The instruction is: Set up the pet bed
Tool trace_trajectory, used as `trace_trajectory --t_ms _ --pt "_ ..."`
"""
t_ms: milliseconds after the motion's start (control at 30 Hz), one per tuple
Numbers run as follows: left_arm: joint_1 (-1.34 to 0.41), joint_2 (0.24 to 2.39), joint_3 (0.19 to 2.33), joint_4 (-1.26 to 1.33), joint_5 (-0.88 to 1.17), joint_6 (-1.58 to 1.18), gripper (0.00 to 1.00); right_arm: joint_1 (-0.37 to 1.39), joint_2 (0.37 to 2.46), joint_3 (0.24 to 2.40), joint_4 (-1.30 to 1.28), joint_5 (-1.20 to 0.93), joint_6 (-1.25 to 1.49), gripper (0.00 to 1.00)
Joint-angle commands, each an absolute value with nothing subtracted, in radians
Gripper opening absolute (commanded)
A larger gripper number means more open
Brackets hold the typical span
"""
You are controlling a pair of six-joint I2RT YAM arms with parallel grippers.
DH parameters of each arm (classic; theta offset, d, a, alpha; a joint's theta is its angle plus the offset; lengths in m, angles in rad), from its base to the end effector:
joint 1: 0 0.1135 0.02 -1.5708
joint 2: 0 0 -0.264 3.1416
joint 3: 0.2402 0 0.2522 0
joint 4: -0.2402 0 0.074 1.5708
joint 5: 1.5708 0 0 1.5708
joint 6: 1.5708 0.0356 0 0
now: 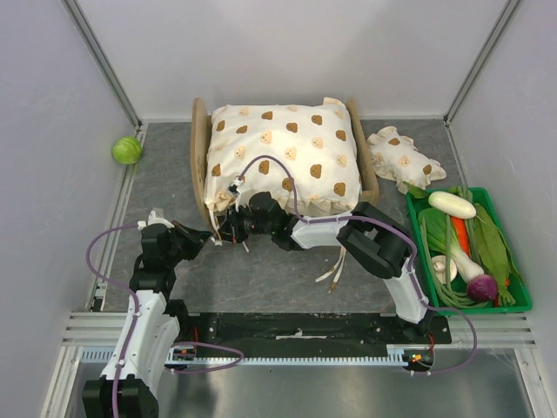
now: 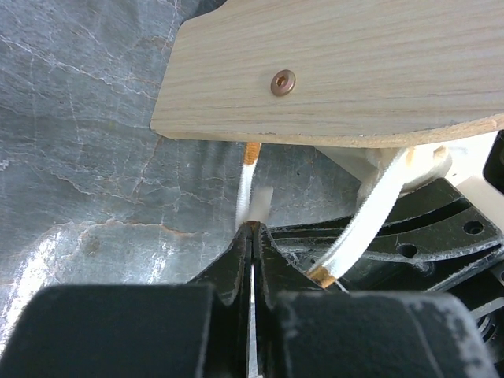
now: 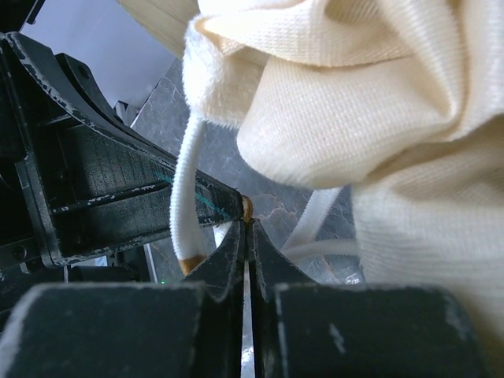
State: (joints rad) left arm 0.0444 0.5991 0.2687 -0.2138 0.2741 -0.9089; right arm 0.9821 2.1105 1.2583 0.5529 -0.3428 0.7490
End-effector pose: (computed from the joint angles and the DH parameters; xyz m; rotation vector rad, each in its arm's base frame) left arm 0.1461 -0.0032 0.1836 -0.8540 2.0253 -0.7919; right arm 0.2482 0.3932 0.1634 -0.5183 2.0853 1.4369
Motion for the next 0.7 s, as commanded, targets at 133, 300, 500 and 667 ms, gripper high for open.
trace_trajectory --t_ms 133,300,500,667 --pt "0.049 0.618 0.291 -0.202 0.293 -0.891 0.02 0.977 2.014 1.246 0.537 -0.290 0.687 0.26" --pt "0.049 0.627 0.301 -0.203 0.272 -0.877 0.02 0.974 1.924 1.206 0.443 -0.181 0.600 0.50" --pt "0.049 0.658 0.310 -0.187 0.261 -0.881 0.02 0.974 1.859 1.157 0.331 -0.078 0.509 0.51" --pt "0.048 0.655 0.322 -0.204 0.235 -0.885 0.02 0.974 1.851 1.091 0.301 -0.046 0.442 0.51"
